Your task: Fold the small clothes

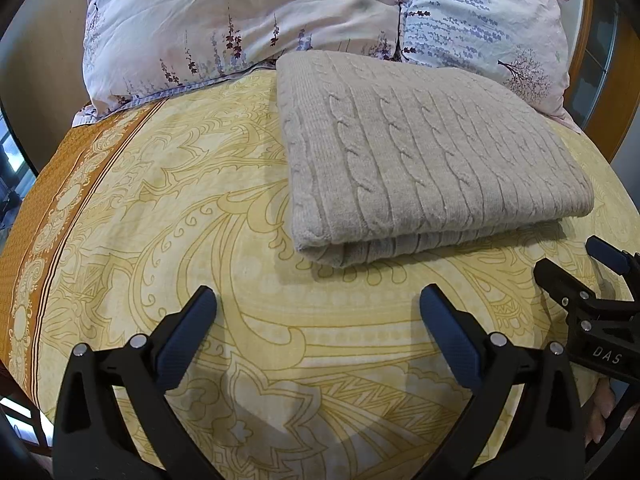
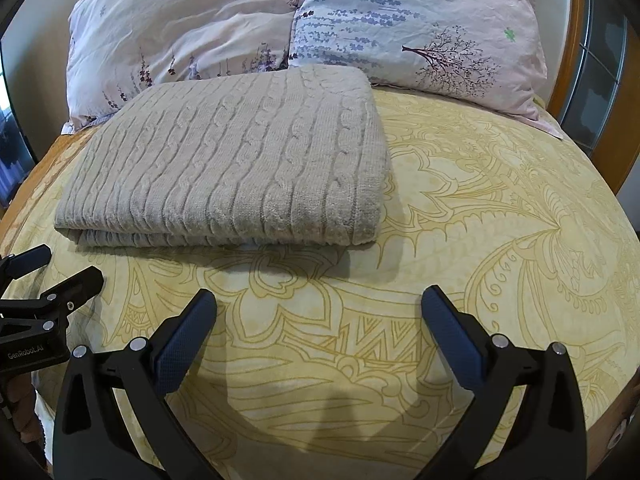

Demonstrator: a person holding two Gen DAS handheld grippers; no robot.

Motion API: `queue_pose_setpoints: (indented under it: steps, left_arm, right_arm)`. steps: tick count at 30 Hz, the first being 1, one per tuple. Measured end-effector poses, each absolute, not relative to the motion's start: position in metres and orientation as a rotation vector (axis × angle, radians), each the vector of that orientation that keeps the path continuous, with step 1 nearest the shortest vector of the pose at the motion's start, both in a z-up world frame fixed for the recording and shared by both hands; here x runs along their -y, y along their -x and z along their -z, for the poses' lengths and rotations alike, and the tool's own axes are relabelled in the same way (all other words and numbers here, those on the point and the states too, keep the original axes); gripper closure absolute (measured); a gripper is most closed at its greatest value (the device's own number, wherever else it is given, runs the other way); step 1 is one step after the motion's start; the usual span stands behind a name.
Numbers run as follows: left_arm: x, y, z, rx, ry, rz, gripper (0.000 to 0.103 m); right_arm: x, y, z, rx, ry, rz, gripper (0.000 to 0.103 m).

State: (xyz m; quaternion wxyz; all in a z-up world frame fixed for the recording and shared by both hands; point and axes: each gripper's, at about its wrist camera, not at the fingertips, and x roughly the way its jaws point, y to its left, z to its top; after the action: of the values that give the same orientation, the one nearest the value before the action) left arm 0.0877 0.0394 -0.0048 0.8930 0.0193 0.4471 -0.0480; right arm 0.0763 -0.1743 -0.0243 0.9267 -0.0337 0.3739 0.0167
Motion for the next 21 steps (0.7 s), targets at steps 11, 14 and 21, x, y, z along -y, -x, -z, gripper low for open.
queue_pose_setpoints:
  steps: [11, 14, 21]
  left_arm:
    - [-0.0393, -0.0877, 0.0044, -0.928, -0.038, 0.1, 0.002]
    - [-0.0392, -0.0877, 0.0044, -0.928, -0.037, 0.099, 0.002]
    - [-0.0397, -0.088, 0.0045, -0.931, -0.036, 0.099, 0.002]
  right_arm:
    - [0.1741, -0.0763, 0.0246, -0.767, 0.07, -0.036, 0.001]
    - [0.1738, -0.0763, 0.0246, -0.766, 0.07, -0.036, 0.001]
    - [0.1739, -0.0762, 0.0247, -0.766, 0.071, -0.037, 0.001]
